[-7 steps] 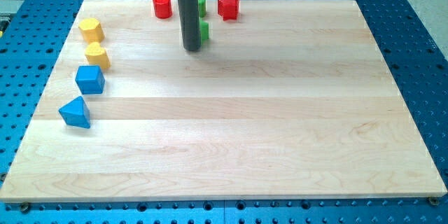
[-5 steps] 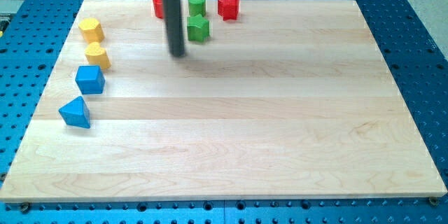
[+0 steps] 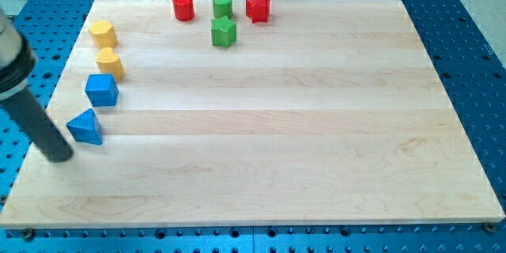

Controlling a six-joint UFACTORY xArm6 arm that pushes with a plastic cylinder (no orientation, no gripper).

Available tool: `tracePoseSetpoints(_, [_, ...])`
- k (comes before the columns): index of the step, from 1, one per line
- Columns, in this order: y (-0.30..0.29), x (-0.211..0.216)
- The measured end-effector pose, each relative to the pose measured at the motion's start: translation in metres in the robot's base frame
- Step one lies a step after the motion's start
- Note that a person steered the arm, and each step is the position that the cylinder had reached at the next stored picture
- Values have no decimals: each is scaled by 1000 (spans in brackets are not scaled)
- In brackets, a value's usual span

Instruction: Place the blue blocks at the bottom of the green star in a vertical line

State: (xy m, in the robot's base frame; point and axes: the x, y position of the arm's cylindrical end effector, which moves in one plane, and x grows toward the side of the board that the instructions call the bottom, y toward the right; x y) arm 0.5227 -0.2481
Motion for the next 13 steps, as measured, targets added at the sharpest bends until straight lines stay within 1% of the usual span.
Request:
tracePoseSetpoints(1, [30, -35])
tracePoseSetpoints(2, [80, -43])
tracePoseSetpoints(3, [114, -51])
tracePoseSetpoints(4, [144, -100])
tracePoseSetpoints(7, [174, -89])
tracePoseSetpoints(10, [184, -153])
tracePoseSetpoints(11, [183, -138])
tracePoseSetpoints(12, [178, -101])
tracePoseSetpoints(13, [76, -29])
